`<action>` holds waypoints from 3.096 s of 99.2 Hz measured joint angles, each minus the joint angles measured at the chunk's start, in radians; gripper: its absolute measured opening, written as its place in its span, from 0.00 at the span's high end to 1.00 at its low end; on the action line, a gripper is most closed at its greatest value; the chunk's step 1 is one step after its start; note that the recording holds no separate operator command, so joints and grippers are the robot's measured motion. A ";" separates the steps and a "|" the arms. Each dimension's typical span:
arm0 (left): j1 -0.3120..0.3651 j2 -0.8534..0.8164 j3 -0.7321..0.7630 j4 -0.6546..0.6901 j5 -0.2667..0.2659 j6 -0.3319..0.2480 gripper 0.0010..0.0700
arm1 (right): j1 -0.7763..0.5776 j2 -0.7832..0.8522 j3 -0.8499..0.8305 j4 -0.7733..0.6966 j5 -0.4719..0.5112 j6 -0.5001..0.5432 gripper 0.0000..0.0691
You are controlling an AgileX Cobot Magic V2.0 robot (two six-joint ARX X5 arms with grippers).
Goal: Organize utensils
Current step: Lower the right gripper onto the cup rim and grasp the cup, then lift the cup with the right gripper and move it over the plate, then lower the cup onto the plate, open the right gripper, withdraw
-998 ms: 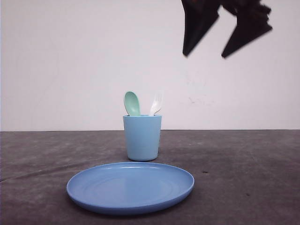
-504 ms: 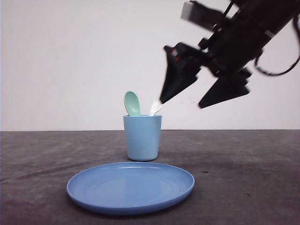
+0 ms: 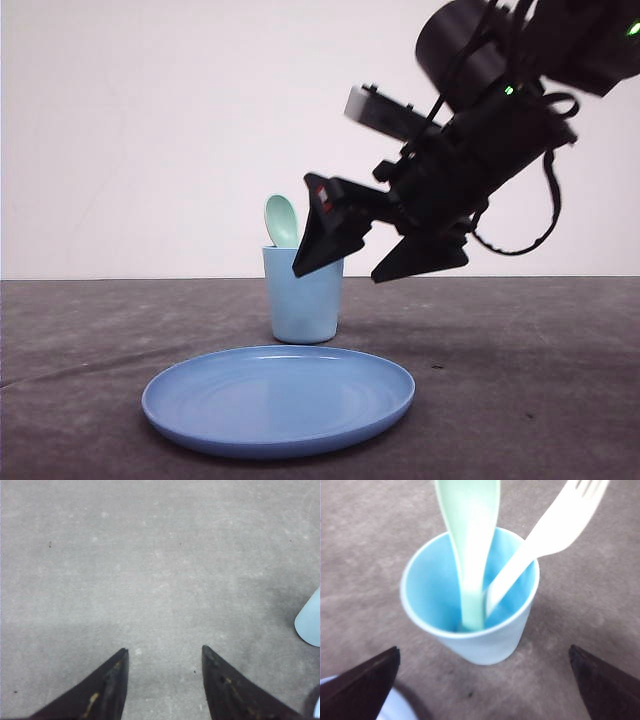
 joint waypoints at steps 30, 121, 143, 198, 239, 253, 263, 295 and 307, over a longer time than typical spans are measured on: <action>0.000 0.000 0.000 0.000 0.003 0.000 0.62 | 0.017 0.111 0.121 0.003 -0.015 0.000 0.01; 0.000 0.000 0.000 0.000 0.003 0.000 0.62 | 0.025 0.159 0.174 -0.017 -0.012 -0.011 0.32; 0.000 0.000 0.000 0.000 0.003 0.000 0.62 | 0.039 0.094 0.174 -0.100 -0.013 -0.007 0.32; 0.000 0.000 0.000 0.000 0.003 0.000 0.62 | 0.227 -0.333 0.066 -0.308 0.123 -0.045 0.32; 0.000 0.000 0.000 0.000 0.003 0.000 0.62 | 0.367 -0.451 -0.198 -0.232 0.223 -0.003 0.32; 0.000 0.000 0.000 0.000 0.003 0.000 0.62 | 0.377 -0.450 -0.290 -0.098 0.223 0.004 0.32; 0.000 0.000 0.000 0.000 0.003 0.000 0.62 | 0.377 -0.436 -0.322 -0.015 0.224 0.008 0.32; 0.000 0.000 0.000 0.000 0.003 0.000 0.62 | 0.377 -0.312 -0.323 0.097 0.224 0.008 0.32; 0.000 0.000 0.000 0.000 0.003 0.000 0.62 | 0.377 -0.271 -0.323 0.134 0.224 0.008 0.32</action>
